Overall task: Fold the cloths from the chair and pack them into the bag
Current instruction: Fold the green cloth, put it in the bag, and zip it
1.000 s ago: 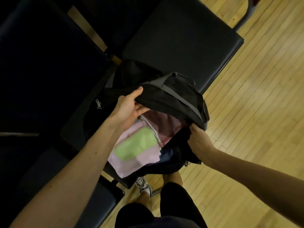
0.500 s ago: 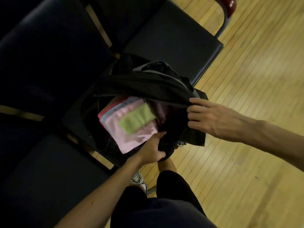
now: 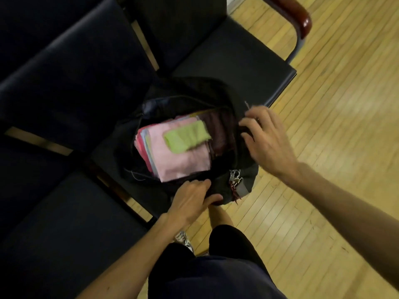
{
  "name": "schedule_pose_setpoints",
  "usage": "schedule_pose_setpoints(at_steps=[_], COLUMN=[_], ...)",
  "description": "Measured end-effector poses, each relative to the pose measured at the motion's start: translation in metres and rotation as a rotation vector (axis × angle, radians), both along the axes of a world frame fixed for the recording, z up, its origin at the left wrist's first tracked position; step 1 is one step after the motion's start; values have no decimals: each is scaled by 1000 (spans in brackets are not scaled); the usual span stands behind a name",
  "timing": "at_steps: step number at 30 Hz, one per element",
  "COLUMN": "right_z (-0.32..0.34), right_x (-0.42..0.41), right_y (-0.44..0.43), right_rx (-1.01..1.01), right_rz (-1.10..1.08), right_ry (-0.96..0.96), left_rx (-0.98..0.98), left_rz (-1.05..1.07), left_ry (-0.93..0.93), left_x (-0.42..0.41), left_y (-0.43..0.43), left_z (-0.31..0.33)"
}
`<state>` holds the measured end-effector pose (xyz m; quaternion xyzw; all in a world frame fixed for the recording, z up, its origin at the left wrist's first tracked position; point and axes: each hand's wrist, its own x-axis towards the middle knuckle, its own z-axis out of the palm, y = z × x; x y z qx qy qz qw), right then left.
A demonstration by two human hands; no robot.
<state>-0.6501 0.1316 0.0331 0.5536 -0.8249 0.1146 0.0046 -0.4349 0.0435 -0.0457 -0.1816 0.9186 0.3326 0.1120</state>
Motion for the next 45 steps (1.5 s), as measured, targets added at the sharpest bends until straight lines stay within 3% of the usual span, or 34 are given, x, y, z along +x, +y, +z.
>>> schedule_pose_setpoints(at_steps=[2,6,9,13,17,20,22,24,26,28,32,38,45], right_z=[-13,-60,-76,-78,-72,-59,-47,-40,-40,-36,-25,-22,-24], right_x=[47,92,87,74,57,50,48,48,53,59,64,62,48], right_y=[29,76,65,53,57,64,69,74,78,75,68,69,83], right_rx=[-161,-18,-16,102,177,45,-31,-31,-5,-7,-2,83,134], right_rz=[-300,-890,-874,-790,-712,-632,-639,-613,-574,-572,-563,-564,-656], right_ry=[-224,-978,-1328,-1321,-1452,-1644,-1747,-1792,-1788,-1790,-1765,-1624,-1423], left_rx=[35,41,104,186,214,172,17,-130,2,158,180,378,328], left_rz=[-18,-99,-94,-17,69,102,112,110,76,39,48,174,370], left_ry=[59,9,-22,-70,-69,-74,-20,113,211,199,244,179,107], left_x=[-15,-26,-25,-20,-23,-27,-25,-20,-17,-21,-34,-39,-40], left_y=[-10,-11,-13,-22,-26,-31,-31,-20,2,21,29,17,-43], left_z=[14,30,30,24,21,15,12,12,19,24,24,32,37])
